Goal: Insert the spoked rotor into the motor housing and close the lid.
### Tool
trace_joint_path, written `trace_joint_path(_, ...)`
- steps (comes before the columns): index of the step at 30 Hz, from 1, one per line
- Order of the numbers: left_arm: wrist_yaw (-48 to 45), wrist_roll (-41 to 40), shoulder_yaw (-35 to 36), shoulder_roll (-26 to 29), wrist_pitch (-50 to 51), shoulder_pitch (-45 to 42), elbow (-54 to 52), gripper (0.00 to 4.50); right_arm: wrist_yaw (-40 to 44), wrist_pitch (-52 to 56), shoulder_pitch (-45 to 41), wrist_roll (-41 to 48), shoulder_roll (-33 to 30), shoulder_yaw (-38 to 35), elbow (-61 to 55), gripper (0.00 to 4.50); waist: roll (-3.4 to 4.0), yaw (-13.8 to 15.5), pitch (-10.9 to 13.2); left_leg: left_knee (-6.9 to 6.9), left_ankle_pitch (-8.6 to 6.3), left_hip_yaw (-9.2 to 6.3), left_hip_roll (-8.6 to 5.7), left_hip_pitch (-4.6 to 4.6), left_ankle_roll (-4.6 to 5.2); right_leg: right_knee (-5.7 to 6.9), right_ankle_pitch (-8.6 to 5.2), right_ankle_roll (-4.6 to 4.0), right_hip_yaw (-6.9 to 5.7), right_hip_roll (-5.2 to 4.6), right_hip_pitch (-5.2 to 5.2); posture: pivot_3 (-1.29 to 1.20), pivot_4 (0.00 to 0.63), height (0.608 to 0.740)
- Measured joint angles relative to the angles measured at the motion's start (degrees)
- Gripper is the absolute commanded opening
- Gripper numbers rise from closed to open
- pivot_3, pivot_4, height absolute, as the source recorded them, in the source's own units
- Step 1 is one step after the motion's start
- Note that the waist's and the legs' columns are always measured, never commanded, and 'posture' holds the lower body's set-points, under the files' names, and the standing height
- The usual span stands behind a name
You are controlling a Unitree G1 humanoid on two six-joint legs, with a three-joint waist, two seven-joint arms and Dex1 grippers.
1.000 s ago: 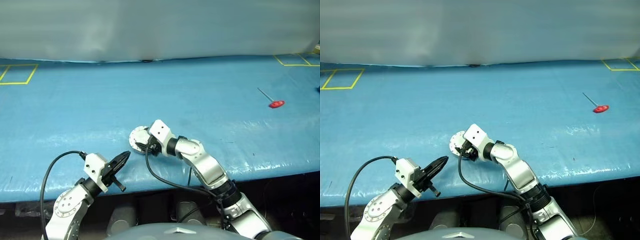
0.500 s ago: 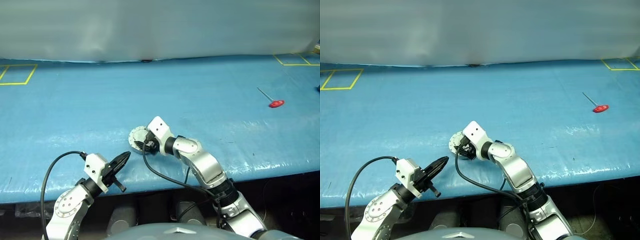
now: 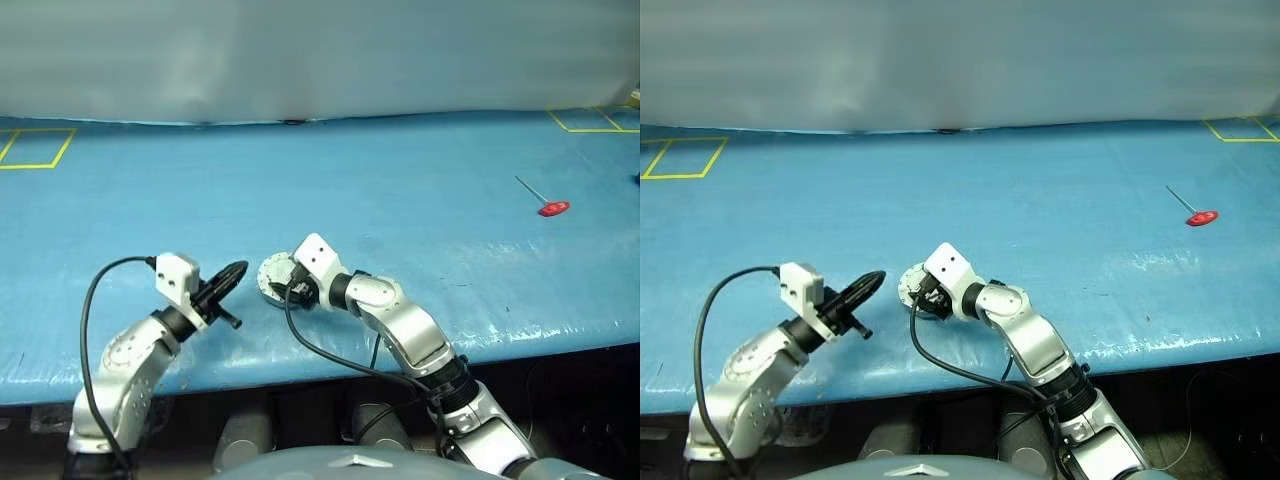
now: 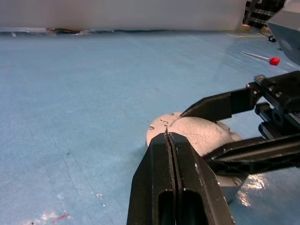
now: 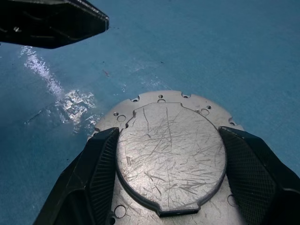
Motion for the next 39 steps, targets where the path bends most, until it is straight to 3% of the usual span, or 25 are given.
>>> trace_joint_path(6, 0.45, -7.61, 1.30, 4.31, 17.62, -11.79, 7.32, 0.00, -0.13, -0.88, 0.13, 0.02, -0.01, 0.24, 0.19, 3.05, -0.05, -0.30, -0.01, 0.00, 0.02, 0.01, -0.07, -0.02, -0.02, 0.01, 0.06, 0.11, 0.10, 0.04, 0.11, 0.00, 0.150, 0.740)
trace_joint_path(16, -5.72, -10.02, -0.77, 9.38, 28.83, -19.80, 13.13, 0.00, -0.67, -1.16, 0.34, 0.17, -0.02, 0.38, 0.10, 3.05, -0.06, -0.47, 0.00, -0.07, 0.12, -0.02, -0.07, -0.05, -0.18, 0.05, 0.03, 0.05, 0.16, 0.06, 0.12, 0.00, 0.150, 0.740)
trace_joint_path(28, -7.89, -8.76, -4.96, 9.99, 32.62, -21.31, 15.43, 0.00, -0.78, -1.41, 0.37, 0.19, -0.01, 0.34, 0.30, 3.05, -0.06, -0.35, 0.00, -0.07, 0.14, -0.06, -0.06, -0.04, -0.22, 0.06, 0.03, 0.02, 0.15, -0.15, 0.08, 0.00, 0.150, 0.740)
trace_joint_path(39, -6.70, -4.72, -6.78, 6.57, 32.55, -25.20, 18.72, 0.00, -1.11, -1.44, 0.59, 0.15, -0.31, -0.11, 0.57, 3.05, -0.09, 0.21, -0.11, -0.03, 0.18, -0.14, -0.11, 0.15, -0.22, 0.06, 0.04, 0.05, 0.14, -0.22, 0.15, 0.00, 0.150, 0.740)
